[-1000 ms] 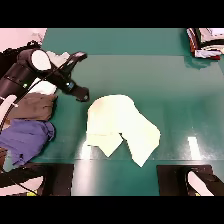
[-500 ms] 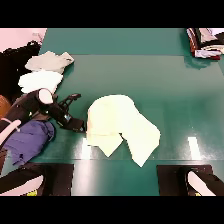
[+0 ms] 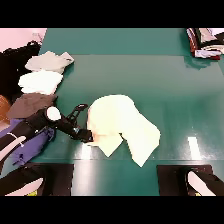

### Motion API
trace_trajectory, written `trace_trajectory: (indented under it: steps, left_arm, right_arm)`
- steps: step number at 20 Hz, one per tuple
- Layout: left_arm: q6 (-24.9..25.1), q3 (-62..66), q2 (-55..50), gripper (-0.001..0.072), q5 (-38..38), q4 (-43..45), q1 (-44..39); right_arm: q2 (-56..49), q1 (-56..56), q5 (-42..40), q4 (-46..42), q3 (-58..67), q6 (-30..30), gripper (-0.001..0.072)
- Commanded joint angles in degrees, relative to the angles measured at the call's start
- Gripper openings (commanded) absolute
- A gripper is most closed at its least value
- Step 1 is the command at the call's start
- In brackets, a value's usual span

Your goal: Fold the shirts.

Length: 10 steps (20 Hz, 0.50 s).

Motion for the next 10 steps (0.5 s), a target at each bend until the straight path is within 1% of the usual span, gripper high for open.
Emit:
trace_trajectory:
  steps: [1, 2, 4, 6, 8, 10]
  left_arm:
    - [-0.68, -0.42, 0.15, 0.0092, 1.92, -0.46, -1.75]
    - [-0.63, -0.28, 0.28, 0.0022, 1.79, 0.22, -1.51]
    - [-0.7, 2.38, 0.52, 0.0021, -2.21, 4.24, 0.5]
    - [-0.72, 7.41, 1.53, 0.0022, -6.93, 9.97, 4.48]
    - [-0.7, 12.7, 3.34, 0.0021, -8.7, 14.05, 9.16]
    - [-0.66, 17.35, 4.2, 0.0022, -8.85, 14.86, 12.87]
  right_arm:
    - [-0.02, 0.04, 0.15, -0.02, -0.02, 0.02, 0.0014]
    - [0.0, 0.02, 0.55, -0.04, 0.0, 0.02, 0.0014]
    - [-0.04, 0.0, 2.8, -0.42, -0.07, 0.02, 0.0014]
    - [0.13, 0.02, 6.49, -3.5, -1.46, 0.04, 0.0014]
    - [0.26, 0.04, 10.91, -6.23, -5.84, 0.04, 0.0014]
    - [0.17, 0.07, 13.11, -7.58, -13.49, 0.02, 0.0026]
